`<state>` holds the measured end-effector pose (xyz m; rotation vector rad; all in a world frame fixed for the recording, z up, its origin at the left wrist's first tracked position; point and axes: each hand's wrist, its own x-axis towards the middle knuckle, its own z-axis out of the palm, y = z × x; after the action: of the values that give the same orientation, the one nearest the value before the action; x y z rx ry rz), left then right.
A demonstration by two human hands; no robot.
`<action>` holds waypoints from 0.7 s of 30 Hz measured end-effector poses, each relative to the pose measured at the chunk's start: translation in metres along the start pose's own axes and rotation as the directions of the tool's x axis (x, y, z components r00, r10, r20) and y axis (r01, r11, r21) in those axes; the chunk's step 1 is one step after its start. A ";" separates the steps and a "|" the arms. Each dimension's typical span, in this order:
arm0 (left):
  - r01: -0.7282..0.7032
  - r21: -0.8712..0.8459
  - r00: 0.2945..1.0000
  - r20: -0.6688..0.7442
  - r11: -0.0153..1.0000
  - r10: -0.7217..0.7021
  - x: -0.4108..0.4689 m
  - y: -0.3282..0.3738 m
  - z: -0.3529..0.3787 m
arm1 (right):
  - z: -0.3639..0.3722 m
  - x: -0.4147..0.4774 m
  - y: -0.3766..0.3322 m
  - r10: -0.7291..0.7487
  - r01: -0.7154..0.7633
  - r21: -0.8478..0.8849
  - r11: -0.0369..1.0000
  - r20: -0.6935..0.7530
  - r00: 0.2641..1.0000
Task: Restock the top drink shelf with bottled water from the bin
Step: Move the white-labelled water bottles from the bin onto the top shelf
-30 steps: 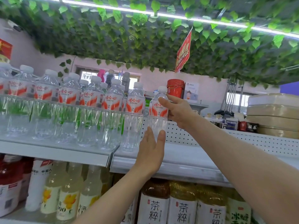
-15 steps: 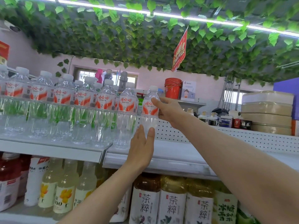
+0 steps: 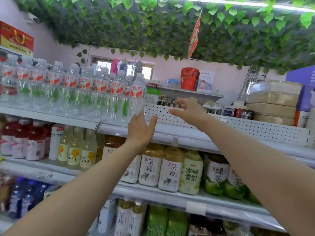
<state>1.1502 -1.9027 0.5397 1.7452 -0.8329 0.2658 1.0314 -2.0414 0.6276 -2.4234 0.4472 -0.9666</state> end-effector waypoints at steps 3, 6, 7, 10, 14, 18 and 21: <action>0.020 0.046 1.000 0.000 0.999 -0.020 -0.035 0.007 0.009 | -0.012 -0.038 0.020 -0.008 0.010 -0.088 0.996 0.022 1.000; 0.029 0.101 1.000 0.003 0.994 -0.029 -0.071 0.008 0.018 | -0.012 -0.074 0.044 0.017 -0.001 -0.191 0.982 0.086 0.996; 0.033 0.122 0.999 0.011 0.992 -0.034 -0.083 0.006 0.022 | -0.010 -0.085 0.053 0.040 -0.018 -0.205 0.979 0.102 0.994; 0.047 0.184 0.998 0.034 0.982 -0.054 -0.119 -0.008 0.037 | 0.003 -0.120 0.078 0.112 -0.078 -0.221 0.972 0.146 0.983; 0.097 0.198 0.989 0.090 0.975 -0.117 -0.160 -0.044 0.059 | 0.031 -0.164 0.116 0.181 -0.134 -0.236 0.962 0.194 0.964; 0.148 0.247 0.974 0.133 0.958 -0.184 -0.198 -0.093 0.079 | 0.065 -0.208 0.158 0.291 -0.237 -0.221 0.946 0.257 0.922; 0.189 0.262 0.949 0.199 0.946 -0.245 -0.233 -0.140 0.092 | 0.096 -0.240 0.192 0.363 -0.308 -0.211 0.928 0.311 0.878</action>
<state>1.0514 -1.8772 0.2718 2.1080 -0.7861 0.0144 0.9101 -2.0579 0.3304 -2.4684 0.8059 -0.3565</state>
